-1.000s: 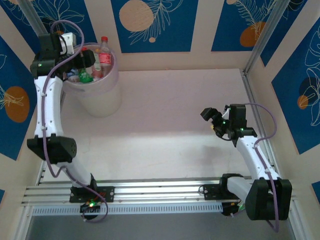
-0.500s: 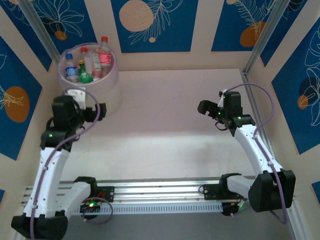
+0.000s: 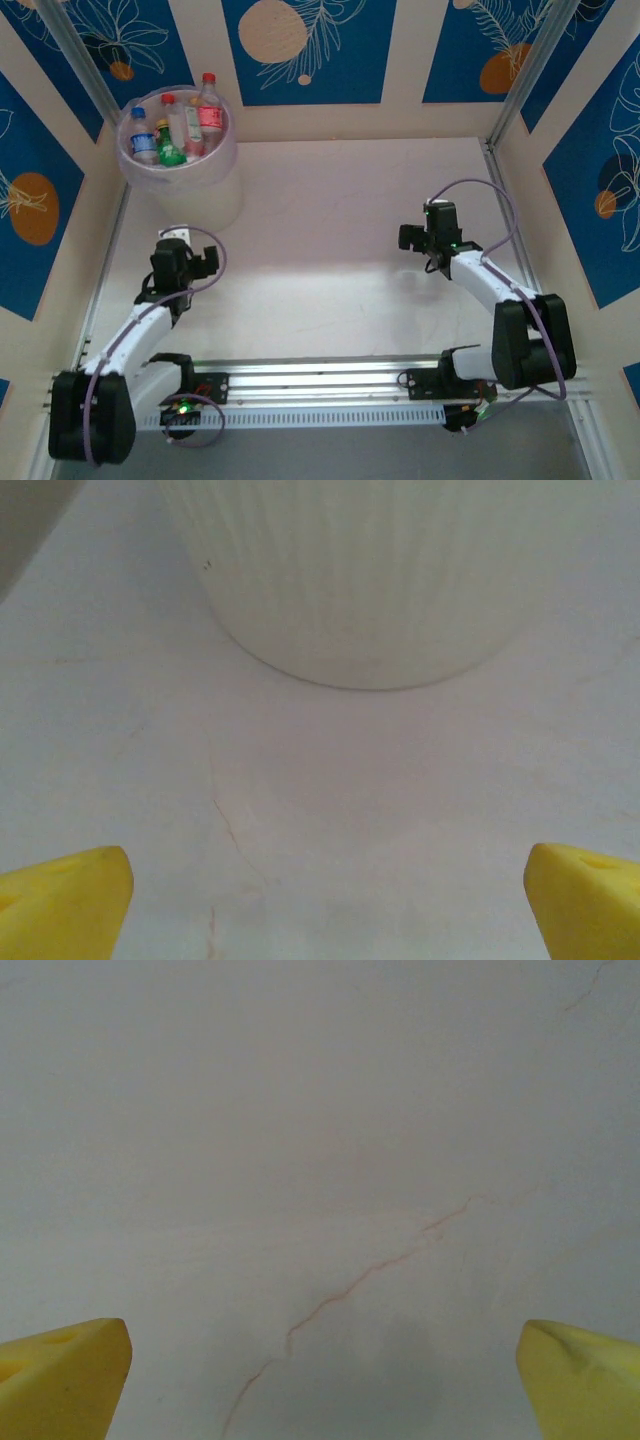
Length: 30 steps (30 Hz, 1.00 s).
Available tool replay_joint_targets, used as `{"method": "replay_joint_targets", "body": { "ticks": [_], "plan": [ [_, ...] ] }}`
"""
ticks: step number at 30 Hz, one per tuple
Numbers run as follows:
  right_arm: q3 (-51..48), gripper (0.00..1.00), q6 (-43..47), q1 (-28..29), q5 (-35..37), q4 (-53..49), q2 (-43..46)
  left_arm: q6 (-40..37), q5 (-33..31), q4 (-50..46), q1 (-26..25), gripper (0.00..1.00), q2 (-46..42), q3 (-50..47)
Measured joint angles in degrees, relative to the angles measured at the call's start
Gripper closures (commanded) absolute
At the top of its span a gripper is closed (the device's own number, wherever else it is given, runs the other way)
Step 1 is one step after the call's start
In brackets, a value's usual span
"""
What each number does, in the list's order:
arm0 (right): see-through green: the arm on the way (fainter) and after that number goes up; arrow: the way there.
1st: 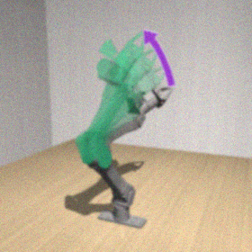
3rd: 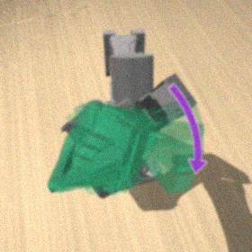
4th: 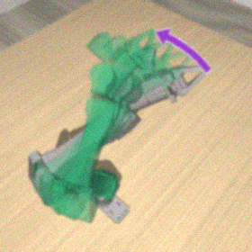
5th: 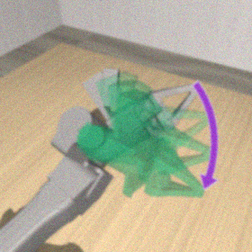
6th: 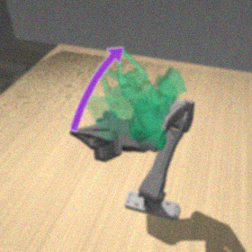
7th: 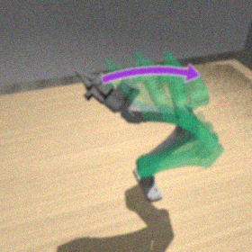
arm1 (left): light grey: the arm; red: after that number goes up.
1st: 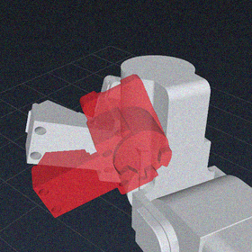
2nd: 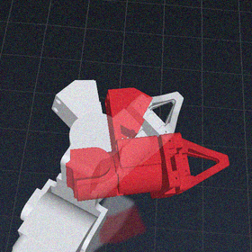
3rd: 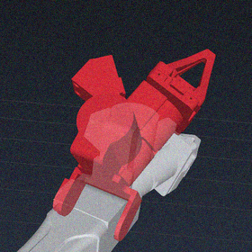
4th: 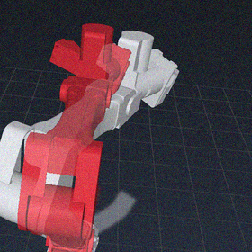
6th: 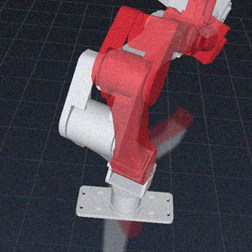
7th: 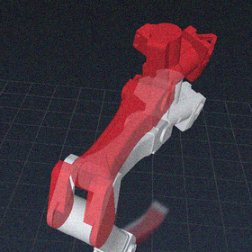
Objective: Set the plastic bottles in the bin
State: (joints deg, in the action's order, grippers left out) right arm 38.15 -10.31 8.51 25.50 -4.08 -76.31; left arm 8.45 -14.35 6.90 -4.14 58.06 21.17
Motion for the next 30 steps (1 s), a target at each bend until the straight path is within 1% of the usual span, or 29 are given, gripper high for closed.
{"method": "replay_joint_targets", "body": {
  "ticks": [3,6,13,15,18,23,30],
  "plan": [
    [-2.8,0.01,1.9,0.0,0.3,6.4,-1.6,-0.9,-1.5,8.7,0.0,0.00,6.7,-1.6],
    [-5.6,0.01,3.0,0.0,0.3,13.8,-3.1,-2.4,-1.8,15.1,0.3,0.00,12.9,-1.6],
    [-8.9,0.01,5.2,-1.3,0.4,27.5,-5.0,-4.8,-1.6,28.1,0.5,0.00,21.3,-0.1],
    [-9.6,0.01,5.2,-2.2,-0.6,31.4,-5.0,-5.1,-1.1,32.3,0.7,0.00,24.0,0.3],
    [-12.5,0.01,4.7,-3.5,-2.4,40.3,-6.7,-6.1,-0.5,35.3,0.6,0.00,26.6,0.5],
    [-15.9,0.01,4.3,-4.5,-5.0,47.3,-10.2,-7.5,0.9,43.0,0.1,0.00,30.6,0.0],
    [-16.1,0.01,3.1,-6.1,-7.0,50.4,-11.3,-8.4,0.8,46.2,-0.6,0.00,31.3,-0.5]
  ]
}}
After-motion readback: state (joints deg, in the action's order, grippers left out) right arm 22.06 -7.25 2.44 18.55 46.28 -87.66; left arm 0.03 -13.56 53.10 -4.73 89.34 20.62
